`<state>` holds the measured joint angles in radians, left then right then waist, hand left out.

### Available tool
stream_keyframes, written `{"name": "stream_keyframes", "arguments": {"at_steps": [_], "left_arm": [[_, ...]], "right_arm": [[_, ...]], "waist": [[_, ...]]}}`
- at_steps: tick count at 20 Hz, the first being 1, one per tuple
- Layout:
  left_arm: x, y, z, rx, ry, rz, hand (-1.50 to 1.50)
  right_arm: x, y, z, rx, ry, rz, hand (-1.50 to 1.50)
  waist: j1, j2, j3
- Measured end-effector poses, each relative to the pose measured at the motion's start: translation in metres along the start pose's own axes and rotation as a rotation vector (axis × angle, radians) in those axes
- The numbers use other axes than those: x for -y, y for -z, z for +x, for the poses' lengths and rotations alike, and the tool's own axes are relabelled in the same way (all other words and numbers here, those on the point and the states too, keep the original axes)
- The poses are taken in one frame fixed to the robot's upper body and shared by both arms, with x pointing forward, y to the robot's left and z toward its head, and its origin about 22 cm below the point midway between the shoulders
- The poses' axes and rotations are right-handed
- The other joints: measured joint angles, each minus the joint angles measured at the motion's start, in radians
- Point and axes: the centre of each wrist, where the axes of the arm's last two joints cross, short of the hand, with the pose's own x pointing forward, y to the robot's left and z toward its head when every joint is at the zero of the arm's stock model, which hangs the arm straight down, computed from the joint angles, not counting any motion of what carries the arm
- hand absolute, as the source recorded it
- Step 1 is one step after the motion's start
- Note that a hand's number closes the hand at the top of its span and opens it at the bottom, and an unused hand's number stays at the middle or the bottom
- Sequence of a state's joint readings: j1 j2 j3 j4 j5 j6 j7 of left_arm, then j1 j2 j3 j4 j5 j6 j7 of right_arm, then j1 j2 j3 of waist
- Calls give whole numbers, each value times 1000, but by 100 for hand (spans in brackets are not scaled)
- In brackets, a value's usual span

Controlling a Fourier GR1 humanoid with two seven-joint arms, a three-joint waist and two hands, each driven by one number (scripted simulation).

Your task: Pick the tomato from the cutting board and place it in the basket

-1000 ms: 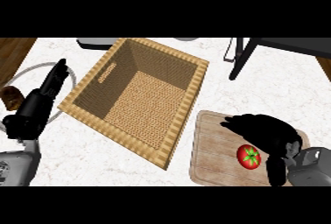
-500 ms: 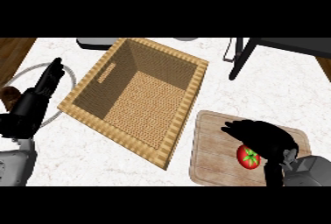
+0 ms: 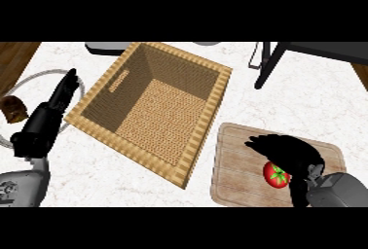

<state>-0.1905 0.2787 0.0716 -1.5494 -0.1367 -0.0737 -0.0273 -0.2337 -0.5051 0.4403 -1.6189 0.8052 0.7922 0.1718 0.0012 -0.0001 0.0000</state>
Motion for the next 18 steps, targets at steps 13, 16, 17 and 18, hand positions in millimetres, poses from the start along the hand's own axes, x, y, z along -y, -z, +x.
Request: {"name": "stream_keyframes", "arguments": {"at_steps": [13,16,17,18], "left_arm": [[1,1,12,-1,6,-1,0],[-2,2,9,-4,6,-2,0],[-3,2,11,-7,8,-4,0],[-4,0,13,-6,9,-4,0]], "right_arm": [[-17,18,-16,-8,38,-22,150],[-24,21,-18,6,24,-48,150],[-25,21,-19,16,13,-55,150],[-27,20,-19,17,1,-64,150]], "waist": [[1,-5,-4],[1,-9,-7],[1,-9,-7],[1,-10,-8]]}}
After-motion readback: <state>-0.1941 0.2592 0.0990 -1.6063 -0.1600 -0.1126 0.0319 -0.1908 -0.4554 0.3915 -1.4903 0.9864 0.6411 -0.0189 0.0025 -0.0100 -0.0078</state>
